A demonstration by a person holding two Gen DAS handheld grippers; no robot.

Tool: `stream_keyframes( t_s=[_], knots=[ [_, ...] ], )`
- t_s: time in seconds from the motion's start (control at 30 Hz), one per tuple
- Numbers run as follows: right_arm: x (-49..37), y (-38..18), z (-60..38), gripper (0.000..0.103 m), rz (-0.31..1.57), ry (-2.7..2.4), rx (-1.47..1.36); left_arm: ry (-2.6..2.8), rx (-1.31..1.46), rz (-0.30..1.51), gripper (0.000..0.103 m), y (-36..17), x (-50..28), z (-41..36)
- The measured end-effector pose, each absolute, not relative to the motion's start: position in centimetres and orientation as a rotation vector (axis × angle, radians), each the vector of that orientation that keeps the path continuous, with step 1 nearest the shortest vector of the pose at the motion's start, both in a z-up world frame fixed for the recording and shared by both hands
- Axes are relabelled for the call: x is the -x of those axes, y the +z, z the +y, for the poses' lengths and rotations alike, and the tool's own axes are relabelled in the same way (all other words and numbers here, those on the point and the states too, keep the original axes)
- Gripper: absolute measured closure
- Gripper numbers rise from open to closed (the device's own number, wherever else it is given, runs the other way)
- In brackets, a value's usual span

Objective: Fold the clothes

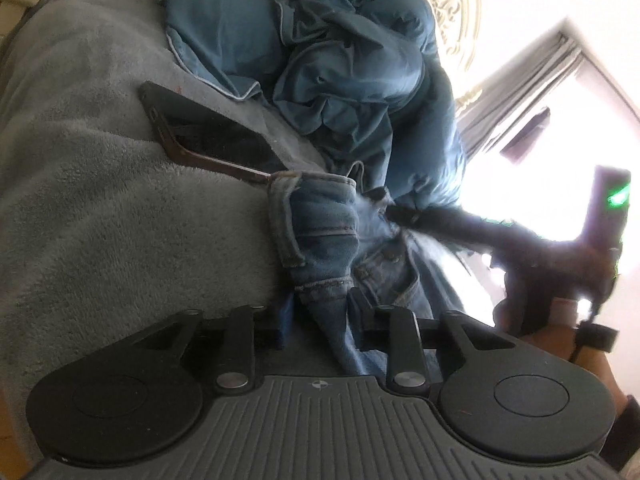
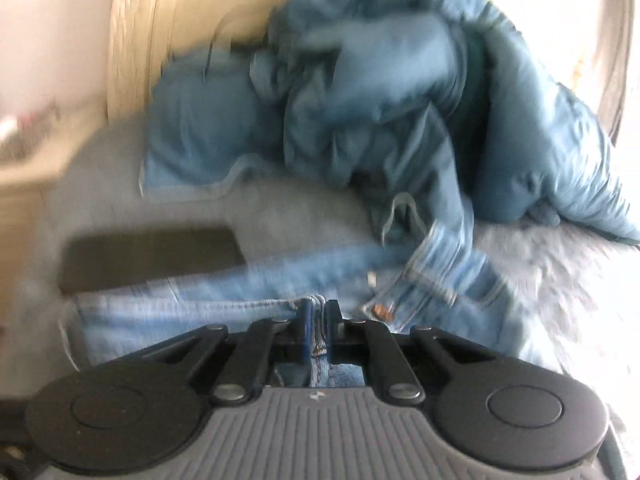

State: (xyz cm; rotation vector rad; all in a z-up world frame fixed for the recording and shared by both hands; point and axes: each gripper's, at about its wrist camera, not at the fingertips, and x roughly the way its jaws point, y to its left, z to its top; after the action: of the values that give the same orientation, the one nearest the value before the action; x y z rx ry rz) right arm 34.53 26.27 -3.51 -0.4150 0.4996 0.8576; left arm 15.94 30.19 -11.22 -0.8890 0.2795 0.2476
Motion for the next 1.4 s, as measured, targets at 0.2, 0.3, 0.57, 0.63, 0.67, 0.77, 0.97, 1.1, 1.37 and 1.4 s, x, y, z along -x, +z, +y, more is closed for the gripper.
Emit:
stream_keyframes(
  t_s=[0.2,0.3,0.57,0.63,0.67,0.77,0.97,1.1,1.37,1.4],
  knots=[
    [-34.6,-1.9,27.2,0.095,0.451,0.899,0.309,0.265,0.938,0.21,0.062,-11.0,-14.8,31.3],
    [-35.2,-3.0,28.4,0.095,0.471,0.917,0.29,0.264,0.953,0.221,0.062,-11.2,-15.0,31.8],
    [-37.1,-8.5,29.8,0.093,0.613,0.933,0.235,0.297,0.918,0.256,0.062,-11.4,-15.9,31.7],
    [-37.5,-8.2,29.4,0.081,0.638,0.934,0.198,0.316,0.893,0.261,0.068,-11.4,-16.0,31.4],
    [-37.6,-7.8,29.1,0.073,0.643,0.934,0.191,0.32,0.894,0.262,0.07,-11.4,-16.0,31.4],
    [-37.2,-6.3,27.9,0.042,0.623,0.947,0.173,0.333,0.898,0.267,0.073,-11.5,-15.9,31.5],
    [-37.9,-2.1,24.8,0.03,0.508,0.907,0.132,0.331,0.906,0.27,0.076,-11.6,-15.8,31.6],
    [-41.6,-2.6,24.8,0.04,0.509,0.719,0.287,0.328,0.909,0.271,0.076,-11.6,-15.8,31.7],
    [-45.0,-7.7,28.2,0.066,0.54,0.671,0.519,0.34,0.878,0.269,0.077,-11.5,-16.0,31.3],
    [-45.1,-8.1,28.5,0.074,0.544,0.672,0.53,0.342,0.875,0.268,0.077,-11.5,-16.0,31.3]
  ],
)
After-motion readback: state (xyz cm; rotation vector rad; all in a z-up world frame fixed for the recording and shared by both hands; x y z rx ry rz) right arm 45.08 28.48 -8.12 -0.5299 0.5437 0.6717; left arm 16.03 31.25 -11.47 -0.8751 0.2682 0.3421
